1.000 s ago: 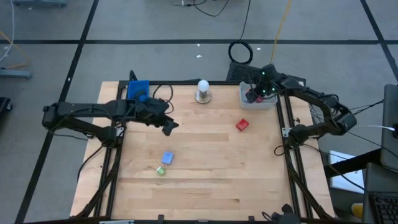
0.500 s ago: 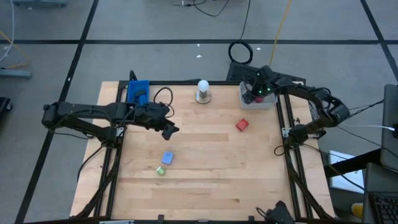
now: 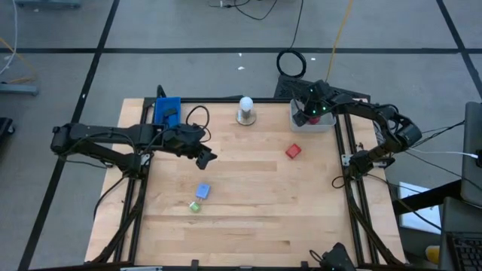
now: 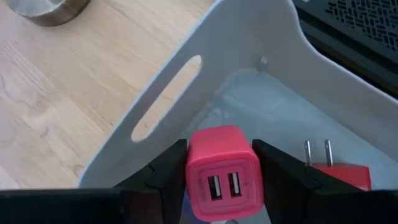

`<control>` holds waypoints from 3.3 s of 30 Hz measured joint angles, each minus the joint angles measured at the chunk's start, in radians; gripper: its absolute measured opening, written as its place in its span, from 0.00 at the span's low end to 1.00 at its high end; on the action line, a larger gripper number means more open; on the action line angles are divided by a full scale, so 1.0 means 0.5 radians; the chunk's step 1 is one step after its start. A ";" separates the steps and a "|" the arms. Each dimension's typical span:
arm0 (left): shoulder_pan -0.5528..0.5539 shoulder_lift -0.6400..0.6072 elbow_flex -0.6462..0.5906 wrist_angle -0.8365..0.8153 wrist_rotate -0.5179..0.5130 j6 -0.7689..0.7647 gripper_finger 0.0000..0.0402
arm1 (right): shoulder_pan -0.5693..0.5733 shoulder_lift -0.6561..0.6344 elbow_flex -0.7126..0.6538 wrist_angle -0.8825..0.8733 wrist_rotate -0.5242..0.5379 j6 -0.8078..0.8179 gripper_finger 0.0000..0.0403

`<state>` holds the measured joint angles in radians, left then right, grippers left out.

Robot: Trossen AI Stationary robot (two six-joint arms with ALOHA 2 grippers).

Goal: Pick & Place Office items
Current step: Put the pink charger adapter into the gray bin, then put the red charger adapter into the gray bin

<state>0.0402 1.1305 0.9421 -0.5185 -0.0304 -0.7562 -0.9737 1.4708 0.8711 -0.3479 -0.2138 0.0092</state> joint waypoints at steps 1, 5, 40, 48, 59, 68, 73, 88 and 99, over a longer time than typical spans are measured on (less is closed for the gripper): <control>0.000 0.000 0.000 0.000 0.000 0.000 0.54 | 0.000 0.000 0.000 -0.001 0.001 0.014 0.40; 0.000 0.000 0.000 0.000 0.000 0.000 0.54 | 0.000 -0.001 0.000 0.024 0.002 0.091 0.43; 0.000 0.001 0.002 0.066 -0.027 0.027 0.54 | 0.251 -1.114 -0.001 -0.341 -0.159 0.365 0.63; 0.000 0.001 0.003 0.122 -0.047 0.036 0.54 | 0.403 -1.261 -0.001 -0.457 -0.265 0.518 0.63; 0.000 0.001 0.003 0.163 -0.047 0.026 0.54 | 0.700 -1.243 -0.002 -0.526 -0.264 0.316 0.63; 0.001 0.001 0.003 0.223 -0.049 -0.009 0.54 | 0.878 -1.225 -0.001 -0.628 -0.258 -0.201 0.63; 0.001 0.001 0.003 0.224 -0.054 -0.058 0.54 | 0.928 -1.169 -0.002 -0.733 -0.199 -0.352 0.63; 0.001 0.001 0.003 0.226 -0.174 -0.111 0.54 | 0.931 -1.104 -0.002 -0.751 -0.200 -0.251 0.63; 0.068 0.001 0.003 0.220 -0.330 0.039 0.54 | 0.973 -1.104 -0.001 -0.685 -0.194 0.473 0.63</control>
<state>0.0743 1.1309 0.9436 -0.4084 -0.1956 -0.7367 -0.4871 0.9188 0.8704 -0.6904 -0.3108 0.2459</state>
